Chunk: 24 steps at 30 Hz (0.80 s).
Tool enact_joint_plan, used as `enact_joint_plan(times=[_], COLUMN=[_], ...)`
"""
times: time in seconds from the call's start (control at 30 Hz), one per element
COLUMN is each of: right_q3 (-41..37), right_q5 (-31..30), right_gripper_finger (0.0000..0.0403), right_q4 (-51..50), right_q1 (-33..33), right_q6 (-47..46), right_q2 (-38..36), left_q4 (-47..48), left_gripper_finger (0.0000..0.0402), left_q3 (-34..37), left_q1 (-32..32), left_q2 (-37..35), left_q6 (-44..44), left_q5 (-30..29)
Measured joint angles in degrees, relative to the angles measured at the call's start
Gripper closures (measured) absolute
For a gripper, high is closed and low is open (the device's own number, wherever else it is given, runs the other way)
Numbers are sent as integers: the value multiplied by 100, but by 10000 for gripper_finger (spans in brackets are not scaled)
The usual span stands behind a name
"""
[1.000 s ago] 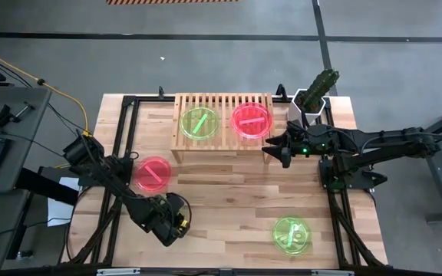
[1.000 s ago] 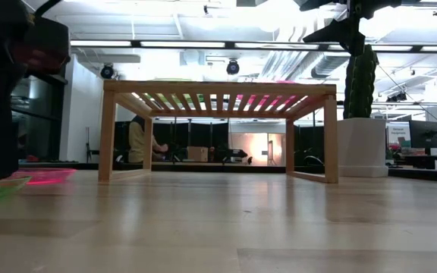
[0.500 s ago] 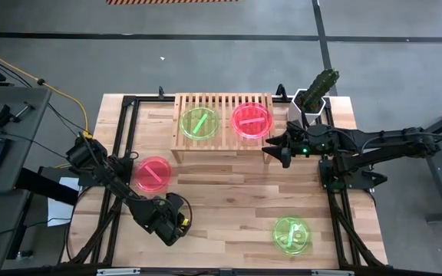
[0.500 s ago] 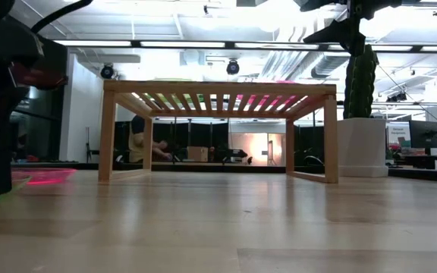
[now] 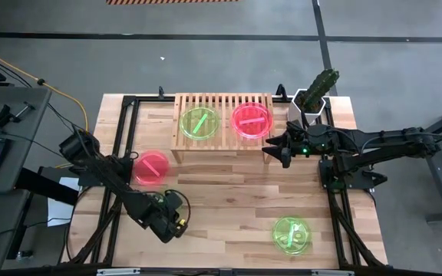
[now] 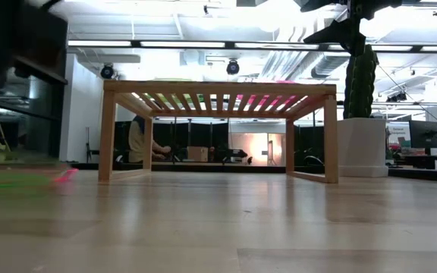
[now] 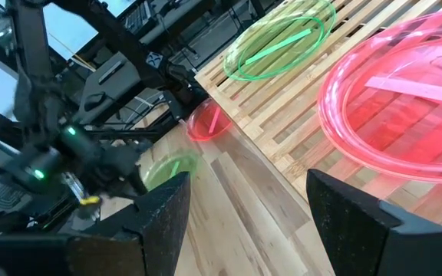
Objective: Place and stack plates onto a shelf
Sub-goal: Stack the left green transparent plate on top of the green transparent plate on the shelf
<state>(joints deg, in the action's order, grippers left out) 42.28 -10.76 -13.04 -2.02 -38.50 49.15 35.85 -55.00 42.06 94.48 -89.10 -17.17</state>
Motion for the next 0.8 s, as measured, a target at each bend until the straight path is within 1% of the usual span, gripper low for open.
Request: enact_joint_plan(times=[0.1, 0.23, 0.37, 0.47, 0.53, 0.6, 0.67, 0.8], right_q3=[0, 0, 0, 0, 0, 0, 0, 0], right_q5=[-2, -1, 0, -2, 0, -1, 0, -2], right_gripper_finger=[160, 160, 160, 160, 160, 160, 160, 160], right_q4=[-4, -6, -7, -5, -7, -8, -6, -5], right_q1=[0, 0, 0, 0, 0, 0, 0, 0], right_q6=[0, 0, 0, 0, 0, -1, -22, -153], right_q2=[0, 0, 0, 0, 0, 0, 0, 0], left_q4=[-10, -288, -1122, -1849, -2185, -2195, -2009, -1288], left_gripper_finger=[400, 401, 401, 401, 401, 401, 401, 401], left_q3=[0, 0, -2, -2, -37, -228, -558, -1414], left_q1=[4, 9, -9, -149, -366, -678, -1074, -1942], left_q2=[-543, -1467, -2357, -2839, -3074, -3209, -3269, -3204], left_q6=[392, 1126, 1980, 2786, 3292, 3782, 4393, 5736], left_q5=[90, 214, 189, 182, 22, -279, -350, -257])
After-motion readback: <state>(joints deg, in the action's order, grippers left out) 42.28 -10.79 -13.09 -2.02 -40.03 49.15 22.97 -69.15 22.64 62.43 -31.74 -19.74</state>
